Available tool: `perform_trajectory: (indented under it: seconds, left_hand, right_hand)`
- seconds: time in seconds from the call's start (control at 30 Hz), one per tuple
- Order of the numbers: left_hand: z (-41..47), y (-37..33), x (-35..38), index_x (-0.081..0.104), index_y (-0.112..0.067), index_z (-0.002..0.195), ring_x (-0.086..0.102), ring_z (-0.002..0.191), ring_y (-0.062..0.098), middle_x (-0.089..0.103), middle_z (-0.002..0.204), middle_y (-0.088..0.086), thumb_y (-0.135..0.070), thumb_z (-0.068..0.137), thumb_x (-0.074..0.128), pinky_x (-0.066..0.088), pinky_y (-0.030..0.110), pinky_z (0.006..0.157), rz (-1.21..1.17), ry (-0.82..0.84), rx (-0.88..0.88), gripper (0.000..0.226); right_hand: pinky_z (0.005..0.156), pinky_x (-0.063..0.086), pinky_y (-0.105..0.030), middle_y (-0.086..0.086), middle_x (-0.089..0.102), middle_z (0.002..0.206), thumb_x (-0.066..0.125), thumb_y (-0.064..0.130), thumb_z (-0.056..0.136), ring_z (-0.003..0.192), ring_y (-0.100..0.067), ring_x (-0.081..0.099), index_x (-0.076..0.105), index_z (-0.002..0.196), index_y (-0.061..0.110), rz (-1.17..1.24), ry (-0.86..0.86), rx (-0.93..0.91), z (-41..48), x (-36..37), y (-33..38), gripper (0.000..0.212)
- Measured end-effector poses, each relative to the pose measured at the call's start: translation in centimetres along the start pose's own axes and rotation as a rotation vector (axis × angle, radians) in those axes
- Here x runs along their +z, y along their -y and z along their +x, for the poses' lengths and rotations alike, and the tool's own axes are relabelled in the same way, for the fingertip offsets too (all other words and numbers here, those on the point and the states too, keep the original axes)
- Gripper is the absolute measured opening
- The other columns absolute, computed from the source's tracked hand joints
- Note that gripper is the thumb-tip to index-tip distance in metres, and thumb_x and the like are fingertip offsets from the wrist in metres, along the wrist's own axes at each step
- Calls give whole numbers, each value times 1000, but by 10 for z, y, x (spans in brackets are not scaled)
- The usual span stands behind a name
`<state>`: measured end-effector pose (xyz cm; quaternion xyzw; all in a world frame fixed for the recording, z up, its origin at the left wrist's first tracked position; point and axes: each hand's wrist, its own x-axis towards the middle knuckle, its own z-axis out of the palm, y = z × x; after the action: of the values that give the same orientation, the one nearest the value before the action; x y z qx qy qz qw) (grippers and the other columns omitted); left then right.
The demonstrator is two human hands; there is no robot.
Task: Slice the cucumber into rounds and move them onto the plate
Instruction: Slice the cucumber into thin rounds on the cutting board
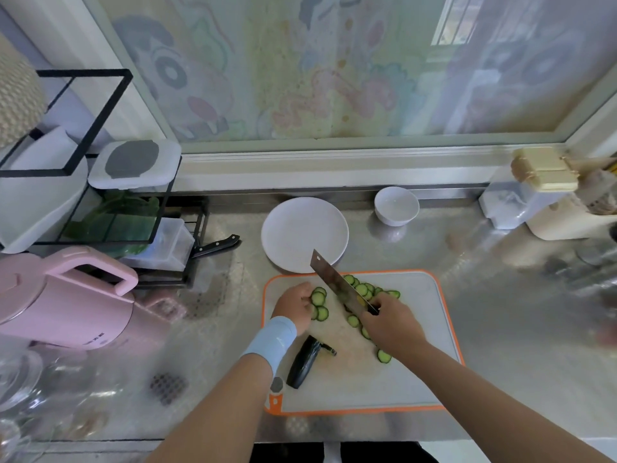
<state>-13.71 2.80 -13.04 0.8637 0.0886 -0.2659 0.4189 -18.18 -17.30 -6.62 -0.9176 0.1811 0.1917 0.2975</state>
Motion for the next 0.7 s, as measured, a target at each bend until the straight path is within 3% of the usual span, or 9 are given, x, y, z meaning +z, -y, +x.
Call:
perform_trajectory:
  seconds: [0.07, 0.2, 0.27, 0.4, 0.5, 0.6, 0.7]
  left_hand:
    - [-7, -6, 8, 41, -23, 145, 54, 119, 14, 54, 136, -1, -3, 94, 42, 41, 31, 106, -43, 65, 3, 55]
    - [-21, -1, 1, 49, -26, 136, 53, 111, 10, 52, 133, -6, -7, 95, 44, 38, 21, 95, -34, -131, -12, 45]
    - [-33, 8, -5, 55, -28, 122, 55, 98, 8, 55, 119, -6, -27, 90, 59, 43, 23, 86, 90, -137, -19, 32]
    - [-62, 15, 2, 50, -30, 100, 56, 84, 10, 54, 97, -10, -58, 64, 71, 43, 27, 65, 369, 26, -12, 50]
    - [-69, 21, 14, 57, -29, 105, 58, 92, 14, 59, 105, -5, -45, 73, 66, 50, 30, 78, 436, 29, 42, 37]
    - [-73, 26, 10, 56, -26, 92, 58, 83, 16, 59, 96, -3, -34, 78, 59, 46, 27, 68, 321, -60, 5, 16]
    - [-78, 35, -1, 55, -23, 87, 58, 79, 17, 59, 87, -3, -32, 81, 57, 42, 26, 65, 276, -76, -59, 11]
  right_hand:
    - [57, 44, -29, 5, 61, 74, 54, 42, 87, 67, -16, 57, 53, 80, 23, -6, -8, 11, -3, 0, -4, 20]
    - [59, 47, -29, 6, 61, 73, 53, 45, 88, 66, -17, 58, 51, 81, 25, -50, -22, -7, -11, 0, -10, 22]
    - [57, 46, -28, 6, 60, 74, 51, 47, 89, 66, -16, 58, 51, 83, 25, -105, -6, -46, -18, 3, -10, 23]
    - [56, 45, -27, 7, 61, 79, 50, 42, 87, 70, -17, 59, 53, 87, 26, -117, 56, -99, -32, 19, -5, 16]
    - [59, 49, -29, 7, 62, 77, 49, 43, 89, 69, -16, 60, 54, 86, 27, -48, 85, -90, -41, 31, -6, 16]
    - [59, 49, -30, 7, 62, 74, 53, 48, 89, 66, -15, 60, 51, 83, 28, -12, 78, -74, -48, 35, -13, 21]
    - [55, 41, -28, 7, 61, 80, 60, 55, 83, 70, -14, 58, 47, 90, 29, -58, 63, -100, -55, 38, -17, 30]
